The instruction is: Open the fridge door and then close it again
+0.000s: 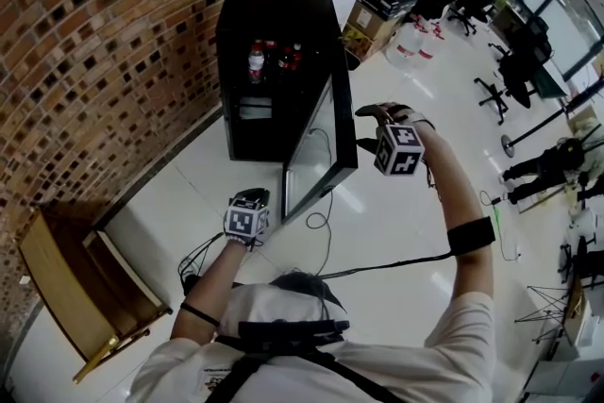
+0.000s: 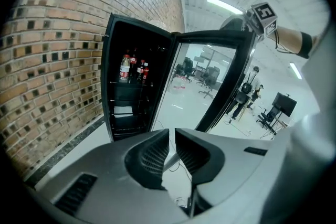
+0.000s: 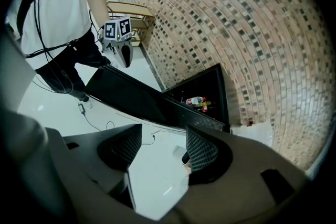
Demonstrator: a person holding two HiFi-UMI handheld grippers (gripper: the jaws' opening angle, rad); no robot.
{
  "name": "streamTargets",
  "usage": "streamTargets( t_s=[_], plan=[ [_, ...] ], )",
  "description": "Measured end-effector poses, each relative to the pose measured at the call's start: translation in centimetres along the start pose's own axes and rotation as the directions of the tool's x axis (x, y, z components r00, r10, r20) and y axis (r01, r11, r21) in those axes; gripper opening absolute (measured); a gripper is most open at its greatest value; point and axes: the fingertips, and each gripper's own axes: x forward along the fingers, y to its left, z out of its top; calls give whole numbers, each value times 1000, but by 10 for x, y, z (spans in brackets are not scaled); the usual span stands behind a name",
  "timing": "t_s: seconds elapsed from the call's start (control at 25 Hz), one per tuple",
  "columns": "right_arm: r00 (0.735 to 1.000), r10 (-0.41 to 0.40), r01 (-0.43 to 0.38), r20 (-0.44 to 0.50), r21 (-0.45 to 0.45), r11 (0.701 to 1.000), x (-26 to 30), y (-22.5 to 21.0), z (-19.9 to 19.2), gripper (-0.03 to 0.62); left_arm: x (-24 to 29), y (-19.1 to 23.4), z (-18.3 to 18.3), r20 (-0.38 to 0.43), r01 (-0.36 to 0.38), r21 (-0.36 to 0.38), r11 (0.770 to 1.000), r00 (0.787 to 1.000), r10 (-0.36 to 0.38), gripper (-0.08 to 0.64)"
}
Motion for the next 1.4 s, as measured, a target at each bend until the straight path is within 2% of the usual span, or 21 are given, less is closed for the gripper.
streamTargets(
  t_s=[0.12,0.2,0.36,0.52,0.56,0.68,0.76,0.84,1.04,1.16,1.24,1.4],
  plan=[
    [993,-106,100,45,121,988,-39,-17,8,286,-26,0,23,40,29,-3,1000,999,-29,37],
    [972,-195,160,128,241,957,-69,-27,32,234,-50,7,44,78,28,5,1000,997,-29,35],
    [885,-363,216,293,432,876,-113,-38,95,155,-104,36,88,145,-18,28,999,989,13,2],
    [791,-480,216,379,561,799,-127,-37,157,43,-156,63,129,232,11,7,1000,973,-12,0],
    [777,-496,206,388,587,783,-127,-33,173,25,-167,70,135,245,10,11,1000,969,-12,0],
    [743,-534,183,403,646,741,-114,-19,209,25,-191,86,145,256,-11,43,999,967,-1,0],
    [726,-564,166,392,696,698,-97,-11,222,23,-202,94,149,261,-25,61,998,965,8,0],
    [732,-583,127,353,770,625,-75,0,229,23,-210,102,150,267,-34,67,997,964,15,0],
    [794,-564,20,226,918,395,-19,38,239,21,-216,118,143,265,-73,81,994,963,50,0],
    [819,-547,-38,174,967,251,10,61,232,21,-213,122,133,256,-81,71,994,965,60,0],
    [833,-532,-54,149,980,189,23,77,228,21,-212,121,125,247,-83,67,994,967,64,0],
    [855,-504,-86,126,991,101,41,102,223,21,-207,118,116,231,-78,66,995,971,61,0]
  ],
)
